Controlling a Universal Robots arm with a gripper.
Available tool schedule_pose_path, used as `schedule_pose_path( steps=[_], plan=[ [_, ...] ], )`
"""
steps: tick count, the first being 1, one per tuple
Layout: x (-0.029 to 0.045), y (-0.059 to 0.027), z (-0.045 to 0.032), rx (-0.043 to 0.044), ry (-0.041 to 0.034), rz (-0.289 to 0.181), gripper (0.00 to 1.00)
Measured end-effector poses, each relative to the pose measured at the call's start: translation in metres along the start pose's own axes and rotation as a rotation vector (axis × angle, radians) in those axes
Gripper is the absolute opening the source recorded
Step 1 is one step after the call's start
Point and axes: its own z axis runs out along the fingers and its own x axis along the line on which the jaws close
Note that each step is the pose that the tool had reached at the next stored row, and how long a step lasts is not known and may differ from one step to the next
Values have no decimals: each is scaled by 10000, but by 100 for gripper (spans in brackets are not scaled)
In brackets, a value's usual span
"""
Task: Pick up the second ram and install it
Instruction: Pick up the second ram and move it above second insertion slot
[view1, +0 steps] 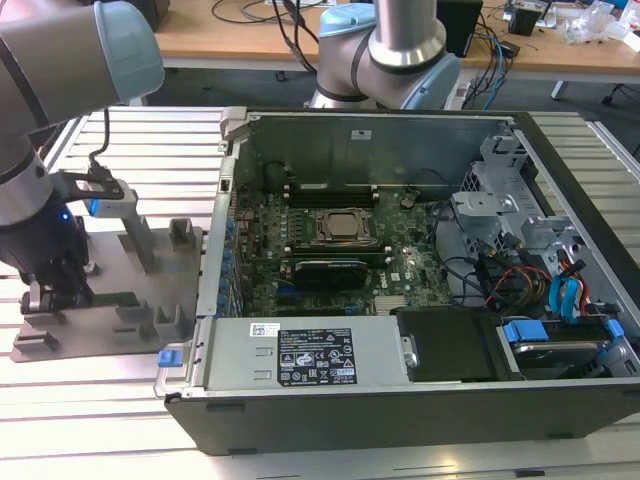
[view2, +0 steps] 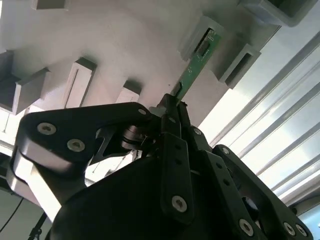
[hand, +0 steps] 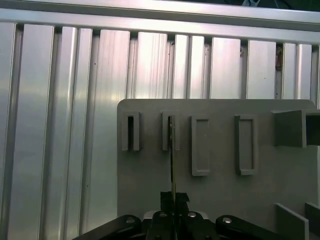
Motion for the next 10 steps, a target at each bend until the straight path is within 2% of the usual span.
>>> schedule_pose_path(
  steps=[3, 5, 10],
  plan=[
    [-2, 3, -79, -1, 0, 0, 14],
    [-3, 4, -106, 0, 0, 0, 14],
    [-6, 9, -254, 0, 0, 0, 14]
  ],
)
